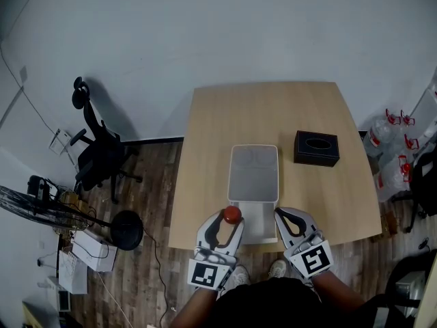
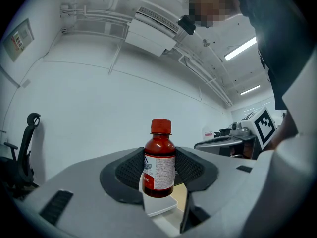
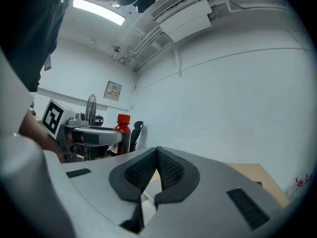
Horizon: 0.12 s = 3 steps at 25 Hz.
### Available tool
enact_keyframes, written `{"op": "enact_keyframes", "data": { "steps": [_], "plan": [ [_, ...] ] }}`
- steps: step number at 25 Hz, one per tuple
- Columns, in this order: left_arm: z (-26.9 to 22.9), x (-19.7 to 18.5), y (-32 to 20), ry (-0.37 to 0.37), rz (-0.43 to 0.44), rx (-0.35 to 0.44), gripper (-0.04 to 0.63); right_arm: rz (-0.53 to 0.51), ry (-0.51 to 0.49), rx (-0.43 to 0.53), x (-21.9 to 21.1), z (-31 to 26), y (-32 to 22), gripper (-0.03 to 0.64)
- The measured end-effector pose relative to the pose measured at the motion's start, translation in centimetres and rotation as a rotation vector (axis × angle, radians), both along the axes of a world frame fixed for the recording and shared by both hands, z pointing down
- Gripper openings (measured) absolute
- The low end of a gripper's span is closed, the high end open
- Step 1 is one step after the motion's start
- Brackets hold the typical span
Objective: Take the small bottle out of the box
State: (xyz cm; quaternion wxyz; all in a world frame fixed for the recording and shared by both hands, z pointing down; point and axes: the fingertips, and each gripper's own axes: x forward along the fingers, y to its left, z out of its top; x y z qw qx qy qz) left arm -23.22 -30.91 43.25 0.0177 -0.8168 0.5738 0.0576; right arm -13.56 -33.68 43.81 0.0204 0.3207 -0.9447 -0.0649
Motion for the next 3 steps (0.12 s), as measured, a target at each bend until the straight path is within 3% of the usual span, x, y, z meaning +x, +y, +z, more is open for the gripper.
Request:
{"op": "enact_keyframes", "data": {
  "steps": [3],
  "plan": [
    [-0.12,0.15,-0.06,-0.002,0.004,0.002,0.21,-0.003,-0.022,0.01,-0.25,-0.63,-0.05,0.011]
  ]
}}
